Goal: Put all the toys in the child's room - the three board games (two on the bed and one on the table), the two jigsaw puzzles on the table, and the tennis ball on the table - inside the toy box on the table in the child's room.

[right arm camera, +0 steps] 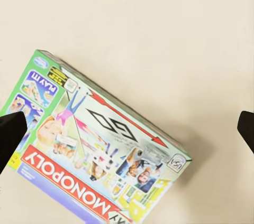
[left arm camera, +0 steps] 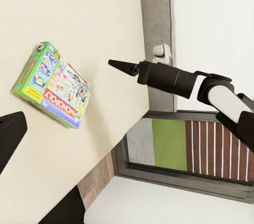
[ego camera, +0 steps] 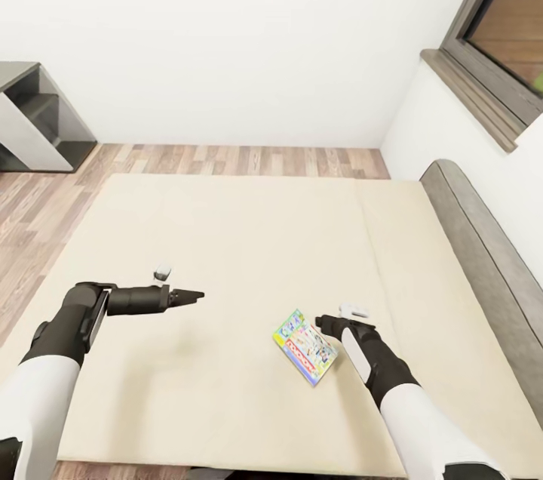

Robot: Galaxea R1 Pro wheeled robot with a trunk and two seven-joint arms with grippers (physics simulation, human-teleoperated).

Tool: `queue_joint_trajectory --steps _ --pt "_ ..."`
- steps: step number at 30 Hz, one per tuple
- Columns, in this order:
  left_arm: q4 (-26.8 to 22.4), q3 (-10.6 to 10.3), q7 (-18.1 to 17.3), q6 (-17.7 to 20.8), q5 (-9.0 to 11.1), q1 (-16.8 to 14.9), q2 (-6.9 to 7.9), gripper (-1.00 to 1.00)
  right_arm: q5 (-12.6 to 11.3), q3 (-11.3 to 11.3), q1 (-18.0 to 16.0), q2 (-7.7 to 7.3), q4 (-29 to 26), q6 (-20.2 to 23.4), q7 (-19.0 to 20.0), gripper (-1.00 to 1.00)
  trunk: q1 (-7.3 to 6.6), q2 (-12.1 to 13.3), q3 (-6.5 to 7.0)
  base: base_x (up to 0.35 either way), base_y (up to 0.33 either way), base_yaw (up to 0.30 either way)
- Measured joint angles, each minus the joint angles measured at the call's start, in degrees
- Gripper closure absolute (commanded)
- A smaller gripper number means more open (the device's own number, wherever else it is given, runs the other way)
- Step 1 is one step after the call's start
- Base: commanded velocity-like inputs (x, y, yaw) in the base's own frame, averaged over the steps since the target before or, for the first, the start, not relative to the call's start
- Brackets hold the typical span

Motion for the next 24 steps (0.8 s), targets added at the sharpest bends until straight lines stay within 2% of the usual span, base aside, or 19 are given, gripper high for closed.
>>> queue_joint_trajectory --steps 5,11,24 --pt "-0.3 -0.1 0.0 0.2 0.0 -0.1 -0.15 -1.0 0.0 0.0 0.0 0.29 0.0 0.0 0.0 -1.0 0.0 0.0 -0.47 0.0 0.0 0.0" --pt "-0.6 -0.1 0.6 0.1 -0.4 -0.1 -1.62 -1.0 -0.1 0.1 0.1 -0.27 -0.3 -0.1 0.2 -1.0 0.0 0.0 -0.96 0.0 0.0 0.0" --pt "-0.6 -0.2 0.8 0.1 -0.5 -0.1 -2.86 -1.0 -0.2 0.1 0.3 -0.54 -0.8 -0.2 0.4 -1.0 0.0 0.0 -1.07 0.0 0.0 0.0"
